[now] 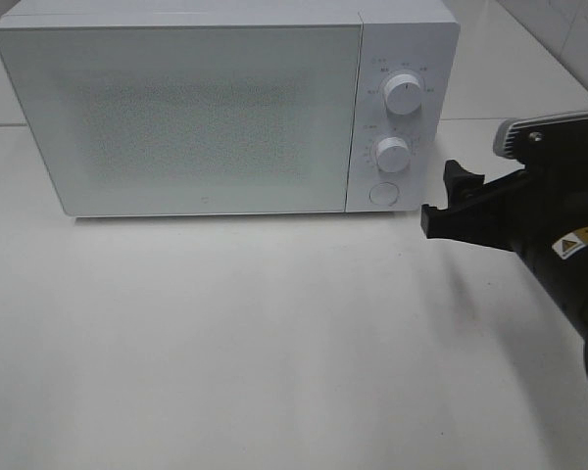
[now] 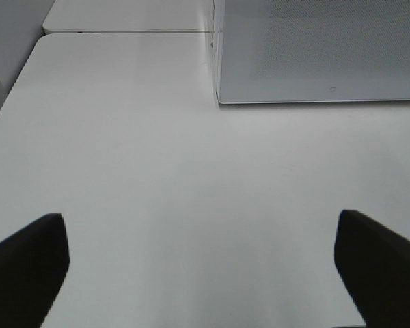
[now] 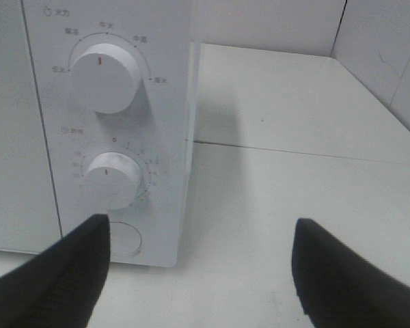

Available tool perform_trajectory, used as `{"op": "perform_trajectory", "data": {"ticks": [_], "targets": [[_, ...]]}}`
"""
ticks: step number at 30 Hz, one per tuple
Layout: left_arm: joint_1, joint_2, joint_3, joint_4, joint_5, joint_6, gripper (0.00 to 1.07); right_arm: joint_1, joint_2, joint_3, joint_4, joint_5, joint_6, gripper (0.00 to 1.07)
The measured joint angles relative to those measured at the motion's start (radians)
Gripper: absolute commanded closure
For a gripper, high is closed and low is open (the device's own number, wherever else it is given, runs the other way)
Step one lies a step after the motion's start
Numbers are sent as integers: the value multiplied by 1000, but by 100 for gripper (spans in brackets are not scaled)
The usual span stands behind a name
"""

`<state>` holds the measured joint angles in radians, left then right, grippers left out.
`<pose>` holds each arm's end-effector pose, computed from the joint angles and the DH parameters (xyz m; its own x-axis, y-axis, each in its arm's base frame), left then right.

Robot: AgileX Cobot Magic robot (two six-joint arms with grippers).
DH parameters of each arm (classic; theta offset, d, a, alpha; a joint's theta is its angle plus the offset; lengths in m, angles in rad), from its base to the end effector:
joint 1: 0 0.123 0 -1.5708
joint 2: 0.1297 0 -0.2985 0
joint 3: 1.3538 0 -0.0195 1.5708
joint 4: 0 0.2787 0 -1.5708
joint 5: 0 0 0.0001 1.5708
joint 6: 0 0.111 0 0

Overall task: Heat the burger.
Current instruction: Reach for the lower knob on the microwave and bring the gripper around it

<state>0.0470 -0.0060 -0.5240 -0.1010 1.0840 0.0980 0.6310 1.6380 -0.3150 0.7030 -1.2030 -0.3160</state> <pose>0.0190 -0.0090 0.2874 -0.4453 0.0295 -0.8949 0.0554 0.9985 0.0054 0.2464 0.0971 0.1471 -0.1070 -0.0982 -0.9894 0.0102 0.9950 -0.0998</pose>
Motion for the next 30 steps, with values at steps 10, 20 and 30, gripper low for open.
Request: {"op": "perform_trajectory", "data": {"ticks": [10, 20, 30], "targets": [[0, 0, 0, 0, 0, 0, 9, 118, 84, -122, 167, -2, -79, 34], [0, 0, 0, 0, 0, 0, 9, 136, 112, -162, 188, -3, -79, 34], [0, 0, 0, 3, 0, 0, 9, 117, 203, -238, 175, -5, -78, 34]]}}
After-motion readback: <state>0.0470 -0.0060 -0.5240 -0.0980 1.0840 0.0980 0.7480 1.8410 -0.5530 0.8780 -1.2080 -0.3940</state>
